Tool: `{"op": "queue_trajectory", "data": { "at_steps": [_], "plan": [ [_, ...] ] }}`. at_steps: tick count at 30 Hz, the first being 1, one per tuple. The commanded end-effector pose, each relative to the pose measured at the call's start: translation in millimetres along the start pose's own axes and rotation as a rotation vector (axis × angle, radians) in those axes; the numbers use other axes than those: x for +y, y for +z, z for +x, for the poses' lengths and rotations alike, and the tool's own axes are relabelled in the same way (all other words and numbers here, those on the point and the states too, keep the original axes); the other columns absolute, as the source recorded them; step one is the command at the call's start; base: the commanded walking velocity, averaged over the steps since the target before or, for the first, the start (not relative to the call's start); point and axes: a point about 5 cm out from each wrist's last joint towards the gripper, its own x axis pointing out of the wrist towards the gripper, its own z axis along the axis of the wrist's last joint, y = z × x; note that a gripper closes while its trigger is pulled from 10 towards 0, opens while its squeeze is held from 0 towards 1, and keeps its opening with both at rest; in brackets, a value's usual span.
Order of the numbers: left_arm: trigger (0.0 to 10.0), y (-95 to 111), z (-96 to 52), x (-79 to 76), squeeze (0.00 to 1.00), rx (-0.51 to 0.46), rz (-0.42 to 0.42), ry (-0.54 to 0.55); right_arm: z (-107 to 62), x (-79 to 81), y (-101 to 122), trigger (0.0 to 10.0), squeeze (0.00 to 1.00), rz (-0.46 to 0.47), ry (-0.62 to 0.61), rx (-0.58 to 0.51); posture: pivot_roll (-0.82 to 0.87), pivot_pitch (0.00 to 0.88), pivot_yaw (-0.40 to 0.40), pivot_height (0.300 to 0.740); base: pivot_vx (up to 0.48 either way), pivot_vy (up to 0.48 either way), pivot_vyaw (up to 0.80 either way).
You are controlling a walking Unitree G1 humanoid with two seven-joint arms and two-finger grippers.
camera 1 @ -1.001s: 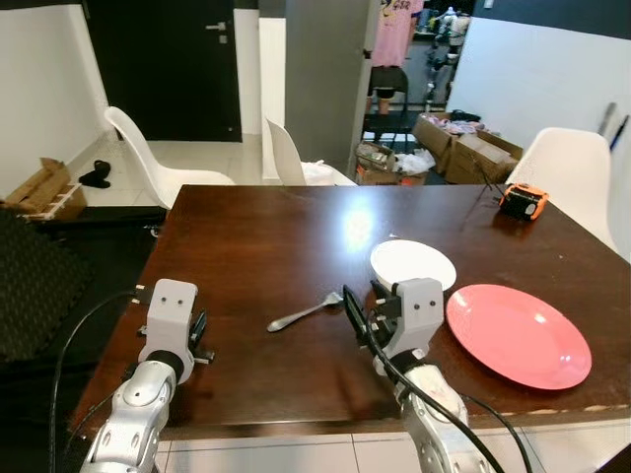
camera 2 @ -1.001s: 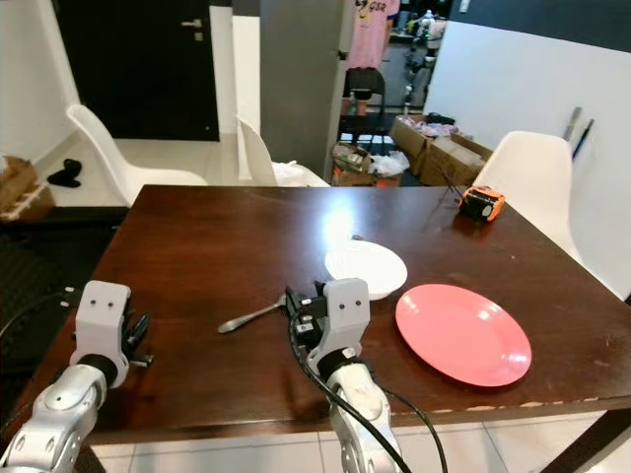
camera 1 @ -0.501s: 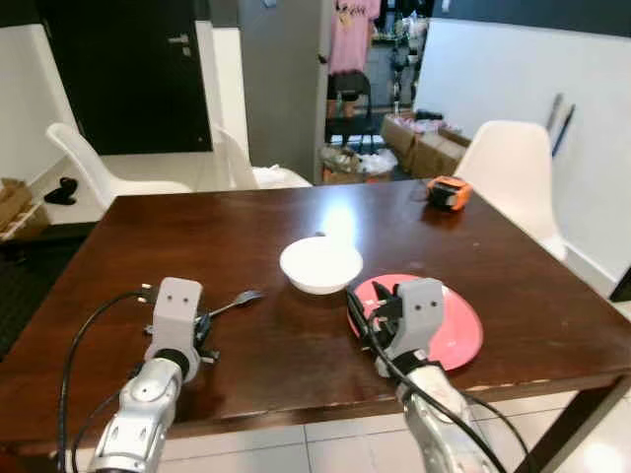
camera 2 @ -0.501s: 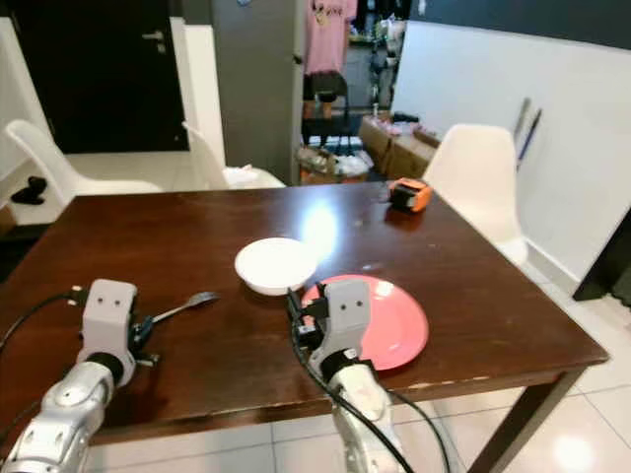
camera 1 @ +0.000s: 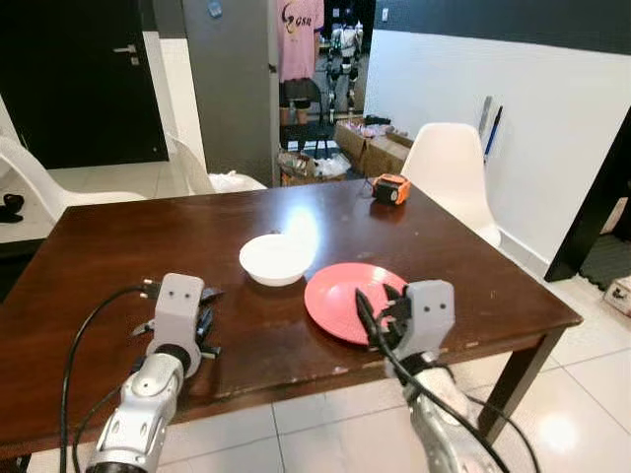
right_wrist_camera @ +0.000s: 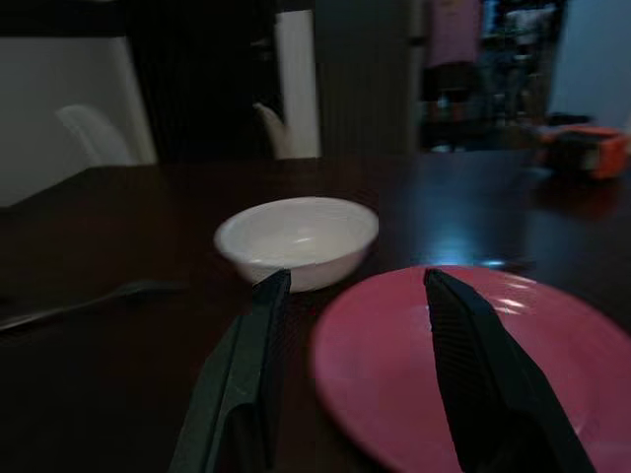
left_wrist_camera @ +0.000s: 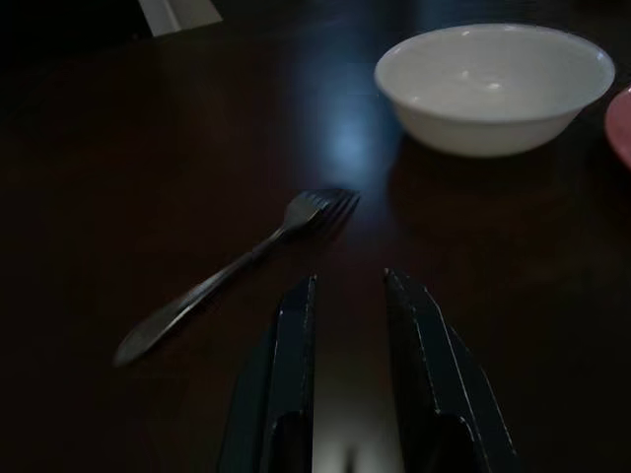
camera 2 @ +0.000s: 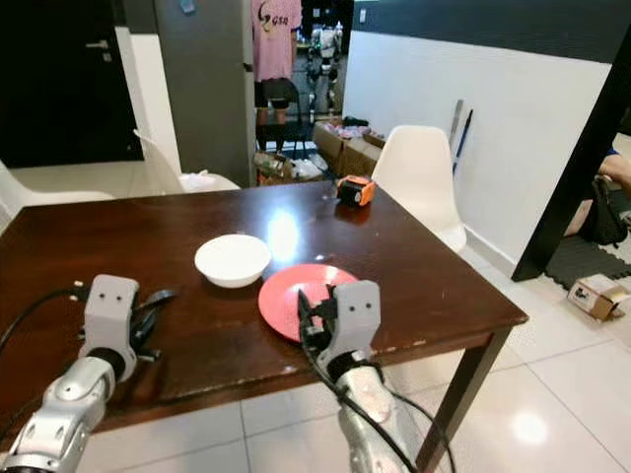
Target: Setting the table
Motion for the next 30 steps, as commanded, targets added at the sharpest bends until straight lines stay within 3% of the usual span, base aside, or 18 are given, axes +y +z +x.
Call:
{"op": "queue_trajectory", "data": {
  "at_steps": [1, 16, 30],
  "plan": [
    [10.0, -6.2, -1.5, 2.0, 0.00, 0.017, 0.019, 0.006, -0.7, -2.0, -0.5, 10.0, 0.00, 0.004, -0.004, 0.005, 0.02, 0.083, 0.065, 0.740, 0.398, 0.000, 0.00],
    [10.0, -6.2, -1.2, -0.5, 0.00, 0.011, 0.013, -0.001, -0.9, -1.7, -0.9, 10.0, 0.00, 0.005, -0.006, 0.005, 0.02, 0.085, 0.066, 0.740, 0.456, 0.000, 0.00],
    [10.0, -4.4, -1.0, -4.0, 0.00, 0.002, 0.013, -0.014, -1.1, -1.7, -0.9, 10.0, 0.00, 0.004, -0.006, 0.006, 0.02, 0.086, 0.066, 0.740, 0.000, 0.000, 0.00]
  ]
}}
